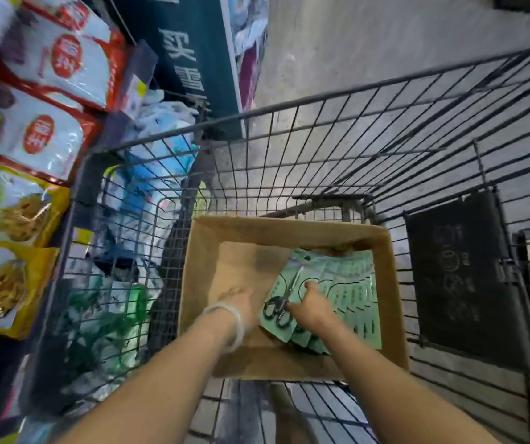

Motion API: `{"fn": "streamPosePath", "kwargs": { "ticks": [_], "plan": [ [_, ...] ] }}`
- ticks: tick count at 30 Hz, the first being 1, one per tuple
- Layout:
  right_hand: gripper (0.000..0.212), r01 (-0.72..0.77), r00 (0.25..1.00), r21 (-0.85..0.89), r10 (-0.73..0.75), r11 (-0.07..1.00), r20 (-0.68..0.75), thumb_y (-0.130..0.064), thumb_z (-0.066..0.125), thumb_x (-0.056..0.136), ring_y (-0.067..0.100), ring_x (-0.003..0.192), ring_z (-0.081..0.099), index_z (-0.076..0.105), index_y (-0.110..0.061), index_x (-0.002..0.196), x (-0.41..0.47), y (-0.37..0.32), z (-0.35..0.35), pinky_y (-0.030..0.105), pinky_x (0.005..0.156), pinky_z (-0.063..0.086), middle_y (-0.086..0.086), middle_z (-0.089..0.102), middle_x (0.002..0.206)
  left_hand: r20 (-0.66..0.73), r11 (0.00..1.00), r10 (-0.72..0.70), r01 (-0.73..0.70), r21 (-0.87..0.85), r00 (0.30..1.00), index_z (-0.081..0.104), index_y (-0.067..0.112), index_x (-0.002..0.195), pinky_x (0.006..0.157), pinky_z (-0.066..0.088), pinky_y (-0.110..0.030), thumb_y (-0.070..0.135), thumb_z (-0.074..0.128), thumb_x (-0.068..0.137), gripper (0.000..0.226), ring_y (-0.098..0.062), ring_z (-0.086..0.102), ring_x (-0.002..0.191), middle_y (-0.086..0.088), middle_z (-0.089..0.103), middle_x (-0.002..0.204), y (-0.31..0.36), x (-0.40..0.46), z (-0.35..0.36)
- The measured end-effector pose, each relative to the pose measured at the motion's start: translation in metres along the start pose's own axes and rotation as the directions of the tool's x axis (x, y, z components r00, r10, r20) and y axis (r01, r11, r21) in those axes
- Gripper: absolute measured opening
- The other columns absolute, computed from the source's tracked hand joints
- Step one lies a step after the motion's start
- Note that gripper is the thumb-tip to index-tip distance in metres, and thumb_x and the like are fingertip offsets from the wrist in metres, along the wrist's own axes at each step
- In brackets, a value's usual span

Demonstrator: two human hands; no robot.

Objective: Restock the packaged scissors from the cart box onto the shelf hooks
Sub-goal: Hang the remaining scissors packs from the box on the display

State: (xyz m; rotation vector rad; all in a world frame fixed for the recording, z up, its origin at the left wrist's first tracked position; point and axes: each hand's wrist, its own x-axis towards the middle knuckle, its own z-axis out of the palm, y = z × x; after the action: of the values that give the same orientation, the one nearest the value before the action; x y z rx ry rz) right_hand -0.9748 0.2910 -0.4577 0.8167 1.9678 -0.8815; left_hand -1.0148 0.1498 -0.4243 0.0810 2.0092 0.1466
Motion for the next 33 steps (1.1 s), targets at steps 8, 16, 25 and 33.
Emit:
{"fn": "streamPosePath", "kwargs": {
  "ticks": [8, 16, 25, 33],
  "plan": [
    [0.077, -0.121, 0.955, 0.388, 0.214, 0.913, -0.206, -0.021, 0.066, 0.085, 0.036, 0.119, 0.051, 0.018, -0.010, 0.144, 0.045, 0.006, 0.023, 0.043, 0.100, 0.045, 0.019, 0.044, 0.137, 0.271, 0.998, 0.069, -0.067, -0.018, 0.960, 0.034, 0.013, 0.140, 0.106, 0.039, -0.044, 0.034, 0.048, 0.092, 0.054, -0.035, 0.046, 0.124, -0.012, 0.044, 0.140, 0.030, 0.052, 0.042],
    [0.032, -0.105, 0.990, 0.317, 0.129, 0.943, -0.057, -0.020, 0.069, 0.083, 0.014, 0.058, 0.047, 0.042, -0.014, 0.066, 0.045, 0.010, 0.004, 0.029, 0.055, 0.043, 0.002, 0.048, 0.065, 0.156, 0.926, -0.008, 0.066, -0.371, 0.988, 0.044, 0.021, 0.133, 0.103, 0.043, -0.036, 0.030, 0.061, 0.086, 0.052, -0.025, 0.053, 0.119, -0.005, 0.054, 0.131, 0.012, 0.056, 0.025],
    [0.030, -0.007, 0.985, 0.483, 0.089, 0.876, -0.147, -0.025, 0.064, 0.087, 0.017, 0.079, 0.058, 0.056, -0.008, 0.110, 0.031, 0.015, -0.002, 0.025, 0.068, 0.046, 0.002, 0.059, 0.089, 0.125, 0.602, -0.197, 0.220, -0.768, 0.972, 0.051, 0.013, 0.114, 0.090, 0.050, -0.036, 0.018, 0.068, 0.084, 0.034, -0.025, 0.060, 0.099, -0.009, 0.062, 0.118, -0.011, 0.051, 0.027],
    [0.069, -0.315, 0.925, 0.363, 0.368, 0.877, -0.088, -0.031, 0.060, 0.089, 0.032, 0.107, 0.056, 0.025, -0.001, 0.140, 0.053, -0.002, 0.021, 0.038, 0.085, 0.047, 0.017, 0.053, 0.125, 0.061, 0.567, -0.360, 0.270, -0.778, 0.931, 0.047, 0.016, 0.108, 0.077, 0.040, -0.030, 0.008, 0.057, 0.089, 0.022, -0.021, 0.047, 0.085, -0.011, 0.059, 0.124, -0.028, 0.063, 0.035]
  ]
}}
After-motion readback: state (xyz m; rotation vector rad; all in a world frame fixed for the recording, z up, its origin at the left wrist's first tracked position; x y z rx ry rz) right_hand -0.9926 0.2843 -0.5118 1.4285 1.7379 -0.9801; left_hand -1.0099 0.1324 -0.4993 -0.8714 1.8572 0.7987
